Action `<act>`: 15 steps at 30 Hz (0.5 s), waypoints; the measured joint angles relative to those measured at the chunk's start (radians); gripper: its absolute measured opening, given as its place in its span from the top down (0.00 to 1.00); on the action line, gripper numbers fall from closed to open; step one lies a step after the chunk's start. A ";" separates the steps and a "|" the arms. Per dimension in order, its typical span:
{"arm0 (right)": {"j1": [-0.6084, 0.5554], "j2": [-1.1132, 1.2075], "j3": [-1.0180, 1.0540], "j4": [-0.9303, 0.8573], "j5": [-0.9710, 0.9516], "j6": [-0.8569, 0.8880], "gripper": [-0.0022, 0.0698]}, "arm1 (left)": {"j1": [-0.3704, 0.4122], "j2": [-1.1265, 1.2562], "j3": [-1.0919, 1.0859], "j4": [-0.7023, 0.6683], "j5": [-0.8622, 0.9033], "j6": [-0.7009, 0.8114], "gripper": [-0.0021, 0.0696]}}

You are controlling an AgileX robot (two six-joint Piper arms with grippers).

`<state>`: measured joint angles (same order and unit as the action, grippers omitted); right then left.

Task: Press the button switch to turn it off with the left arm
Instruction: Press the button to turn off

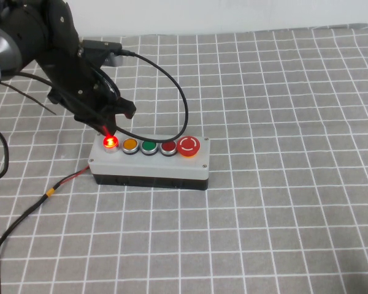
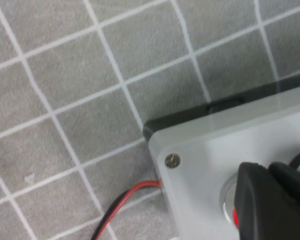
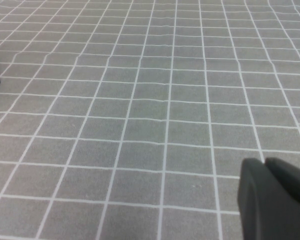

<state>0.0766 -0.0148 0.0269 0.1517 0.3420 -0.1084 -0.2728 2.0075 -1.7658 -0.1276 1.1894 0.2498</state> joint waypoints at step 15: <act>0.000 0.000 0.000 0.000 0.000 0.000 0.99 | -0.005 -0.049 0.007 0.011 0.032 -0.002 0.98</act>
<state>0.0766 -0.0148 0.0269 0.1517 0.3420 -0.1084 -0.2773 1.9586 -1.7590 -0.1165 1.2215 0.2479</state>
